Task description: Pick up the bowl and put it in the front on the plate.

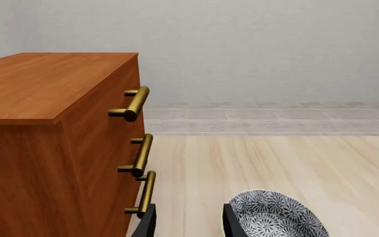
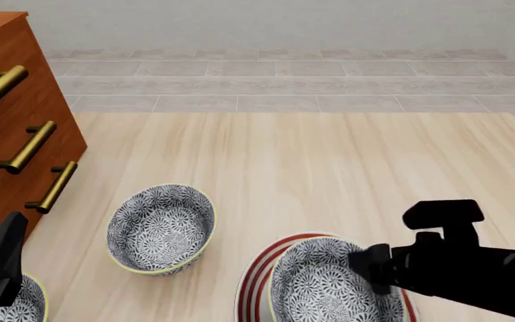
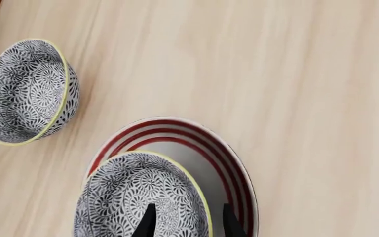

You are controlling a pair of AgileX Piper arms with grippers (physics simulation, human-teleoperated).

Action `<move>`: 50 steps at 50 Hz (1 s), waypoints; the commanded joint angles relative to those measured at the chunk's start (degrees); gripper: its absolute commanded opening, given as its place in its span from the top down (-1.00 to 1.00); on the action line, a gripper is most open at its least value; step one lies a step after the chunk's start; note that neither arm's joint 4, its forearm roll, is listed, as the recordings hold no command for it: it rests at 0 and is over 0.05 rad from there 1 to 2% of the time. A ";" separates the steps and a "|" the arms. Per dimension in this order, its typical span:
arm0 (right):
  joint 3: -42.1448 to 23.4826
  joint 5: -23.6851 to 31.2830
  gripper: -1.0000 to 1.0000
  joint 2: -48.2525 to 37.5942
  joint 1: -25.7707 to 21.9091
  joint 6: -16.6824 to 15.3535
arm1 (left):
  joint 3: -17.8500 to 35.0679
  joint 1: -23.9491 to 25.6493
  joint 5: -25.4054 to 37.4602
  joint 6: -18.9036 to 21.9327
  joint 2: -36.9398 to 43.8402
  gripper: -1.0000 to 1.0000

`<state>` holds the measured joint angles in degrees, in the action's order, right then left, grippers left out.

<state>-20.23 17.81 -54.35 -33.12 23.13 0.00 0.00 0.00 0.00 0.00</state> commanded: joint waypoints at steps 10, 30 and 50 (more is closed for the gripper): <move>-2.90 4.99 -1.00 3.69 2.12 -2.44 | 0.00 0.00 0.00 0.00 0.00 -1.00; -10.36 6.87 -1.00 0.78 5.16 -6.60 | 0.00 0.00 0.00 0.00 0.00 -1.00; -16.18 6.36 -1.00 -2.88 6.55 -9.17 | 0.00 0.00 0.00 0.00 0.00 -1.00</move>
<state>-33.32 24.53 -55.17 -27.42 15.34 0.00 0.00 0.00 0.00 0.00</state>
